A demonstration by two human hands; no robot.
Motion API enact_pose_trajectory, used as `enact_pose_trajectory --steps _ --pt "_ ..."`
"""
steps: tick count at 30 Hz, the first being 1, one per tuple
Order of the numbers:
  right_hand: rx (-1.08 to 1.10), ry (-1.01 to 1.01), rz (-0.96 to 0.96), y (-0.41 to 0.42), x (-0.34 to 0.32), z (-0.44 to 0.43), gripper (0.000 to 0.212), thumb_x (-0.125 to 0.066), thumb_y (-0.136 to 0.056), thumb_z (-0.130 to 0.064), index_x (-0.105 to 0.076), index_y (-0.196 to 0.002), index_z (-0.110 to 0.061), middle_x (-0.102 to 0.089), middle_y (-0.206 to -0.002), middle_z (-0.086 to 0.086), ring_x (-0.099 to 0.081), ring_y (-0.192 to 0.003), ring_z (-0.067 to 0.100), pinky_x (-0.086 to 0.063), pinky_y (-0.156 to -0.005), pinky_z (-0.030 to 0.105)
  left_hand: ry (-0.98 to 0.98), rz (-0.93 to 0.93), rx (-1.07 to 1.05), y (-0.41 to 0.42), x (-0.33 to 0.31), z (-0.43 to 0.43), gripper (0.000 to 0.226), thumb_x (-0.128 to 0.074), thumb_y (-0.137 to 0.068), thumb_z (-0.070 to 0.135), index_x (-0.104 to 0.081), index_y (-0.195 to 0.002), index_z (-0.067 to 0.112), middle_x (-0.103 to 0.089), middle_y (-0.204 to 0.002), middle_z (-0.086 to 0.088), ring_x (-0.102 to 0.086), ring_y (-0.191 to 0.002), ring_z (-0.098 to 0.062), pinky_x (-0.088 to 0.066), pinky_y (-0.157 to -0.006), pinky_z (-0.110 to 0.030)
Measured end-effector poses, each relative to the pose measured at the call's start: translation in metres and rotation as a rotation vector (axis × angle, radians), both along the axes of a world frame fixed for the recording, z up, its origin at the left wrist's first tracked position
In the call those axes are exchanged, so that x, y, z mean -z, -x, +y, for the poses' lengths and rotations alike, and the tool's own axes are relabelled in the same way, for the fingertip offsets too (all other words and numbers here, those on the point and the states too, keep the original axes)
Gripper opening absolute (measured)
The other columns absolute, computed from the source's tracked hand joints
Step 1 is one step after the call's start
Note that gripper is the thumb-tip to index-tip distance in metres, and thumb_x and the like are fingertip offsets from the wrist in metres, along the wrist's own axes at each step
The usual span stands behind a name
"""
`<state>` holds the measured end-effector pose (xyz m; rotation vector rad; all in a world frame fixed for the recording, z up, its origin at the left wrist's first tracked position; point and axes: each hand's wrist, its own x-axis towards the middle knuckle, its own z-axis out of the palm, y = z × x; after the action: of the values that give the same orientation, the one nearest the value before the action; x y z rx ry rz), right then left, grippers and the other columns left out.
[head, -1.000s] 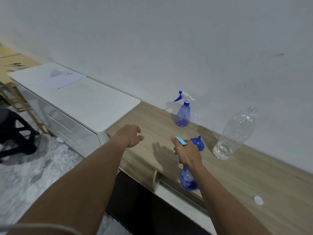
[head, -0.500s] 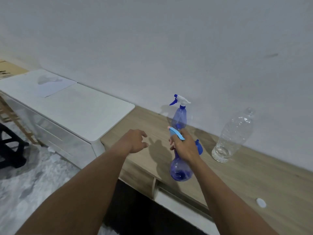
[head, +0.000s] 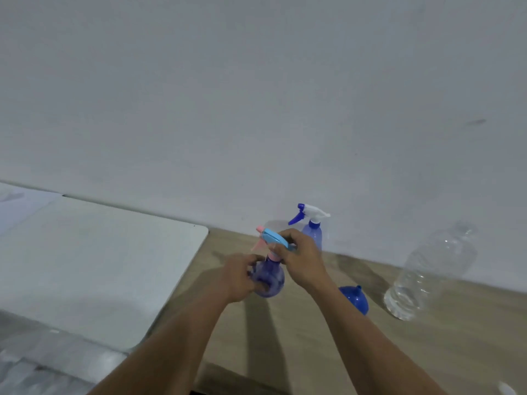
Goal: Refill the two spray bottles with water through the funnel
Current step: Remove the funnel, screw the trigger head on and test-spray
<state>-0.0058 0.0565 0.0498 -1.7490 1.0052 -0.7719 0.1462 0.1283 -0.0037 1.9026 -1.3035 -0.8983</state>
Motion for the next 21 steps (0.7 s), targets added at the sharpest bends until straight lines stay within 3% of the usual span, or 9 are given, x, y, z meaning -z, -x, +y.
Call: enact_pose_trajectory --steps 4,6,8,10,12,14,17,19,21 --pt "0.122 0.004 0.023 -0.044 0.019 -0.028 0.011 -0.070 -0.089 -0.013 -0.059 -0.091 -0.013 -0.067 -0.086 -0.002 -0.061 -0.075 0.009 -0.047 -0.064 0.014 0.078 -0.041 -0.022 -0.031 0.021 -0.033 0.047 -0.078 -0.063 0.013 -0.069 -0.108 0.018 -0.071 -0.102 -0.006 -0.066 -0.089 -0.025 -0.057 -0.082 -0.039" --pt "0.151 0.025 0.050 -0.061 0.031 -0.043 0.010 -0.068 -0.091 -0.014 -0.059 -0.094 -0.017 -0.067 -0.090 -0.004 -0.062 -0.081 0.010 -0.046 -0.066 0.012 0.046 -0.090 -0.003 -0.044 0.033 -0.051 0.046 -0.078 -0.074 0.003 -0.065 -0.115 0.017 -0.069 -0.110 -0.009 -0.064 -0.094 -0.026 -0.057 -0.080 -0.028" --pt "0.178 0.029 0.065 -0.073 0.041 -0.058 0.008 -0.066 -0.094 -0.015 -0.059 -0.096 -0.019 -0.067 -0.094 -0.005 -0.063 -0.085 0.010 -0.046 -0.065 0.012 0.020 -0.127 0.004 -0.056 0.047 -0.068 0.048 -0.080 -0.076 0.024 -0.062 -0.120 0.032 -0.070 -0.112 0.002 -0.065 -0.097 -0.017 -0.055 -0.083 -0.024" --pt "0.199 0.028 0.081 -0.084 0.052 -0.069 0.007 -0.064 -0.097 -0.015 -0.059 -0.100 -0.020 -0.067 -0.097 -0.005 -0.062 -0.087 0.009 -0.047 -0.065 0.011 -0.002 -0.204 -0.011 -0.064 0.057 -0.081 0.052 -0.074 -0.072 0.047 -0.057 -0.121 0.043 -0.070 -0.109 0.012 -0.067 -0.097 -0.012 -0.056 -0.088 -0.035" --pt "0.213 0.024 0.101 -0.092 0.060 -0.077 0.009 -0.061 -0.099 -0.015 -0.059 -0.105 -0.021 -0.067 -0.102 -0.004 -0.063 -0.094 0.010 -0.051 -0.074 0.014 -0.048 -0.209 0.029 -0.069 0.066 -0.093 0.048 -0.073 -0.079 0.031 -0.058 -0.124 0.038 -0.068 -0.112 0.008 -0.064 -0.101 -0.014 -0.053 -0.094 -0.037" --pt "0.221 0.032 0.106 -0.099 0.064 -0.084 0.013 -0.059 -0.100 -0.012 -0.060 -0.110 -0.021 -0.066 -0.107 -0.004 -0.062 -0.097 0.010 -0.050 -0.075 0.012 -0.049 -0.197 0.025 -0.068 0.064 -0.102 0.040 -0.064 -0.087 0.013 -0.059 -0.122 0.030 -0.066 -0.113 0.004 -0.062 -0.106 -0.017 -0.051 -0.097 -0.029" --pt "0.241 0.036 0.100 -0.106 0.067 -0.094 0.019 -0.058 -0.099 -0.009 -0.060 -0.114 -0.021 -0.066 -0.111 -0.001 -0.062 -0.097 0.012 -0.045 -0.067 0.008 -0.027 -0.176 0.028 -0.074 0.066 -0.114 0.040 -0.059 -0.092 0.004 -0.058 -0.125 0.025 -0.061 -0.111 0.007 -0.056 -0.104 -0.013 -0.042 -0.077 -0.008" --pt "0.255 0.044 0.104 -0.110 0.068 -0.098 0.021 -0.058 -0.099 -0.009 -0.060 -0.117 -0.021 -0.066 -0.114 0.001 -0.063 -0.099 0.015 -0.046 -0.069 0.010 -0.022 -0.171 0.031 -0.077 0.068 -0.119 0.047 -0.065 -0.091 0.007 -0.054 -0.134 0.023 -0.059 -0.116 0.006 -0.052 -0.103 -0.009 -0.038 -0.081 -0.009" --pt "0.264 0.040 0.124 -0.113 0.068 -0.100 0.026 -0.057 -0.100 -0.009 -0.058 -0.123 -0.020 -0.064 -0.118 0.002 -0.063 -0.103 0.016 -0.047 -0.068 0.008 -0.032 -0.190 0.026 -0.078 0.064 -0.120 0.051 -0.067 -0.091 0.014 -0.053 -0.137 0.028 -0.062 -0.121 0.005 -0.058 -0.111 -0.013 -0.040 -0.092 -0.018"
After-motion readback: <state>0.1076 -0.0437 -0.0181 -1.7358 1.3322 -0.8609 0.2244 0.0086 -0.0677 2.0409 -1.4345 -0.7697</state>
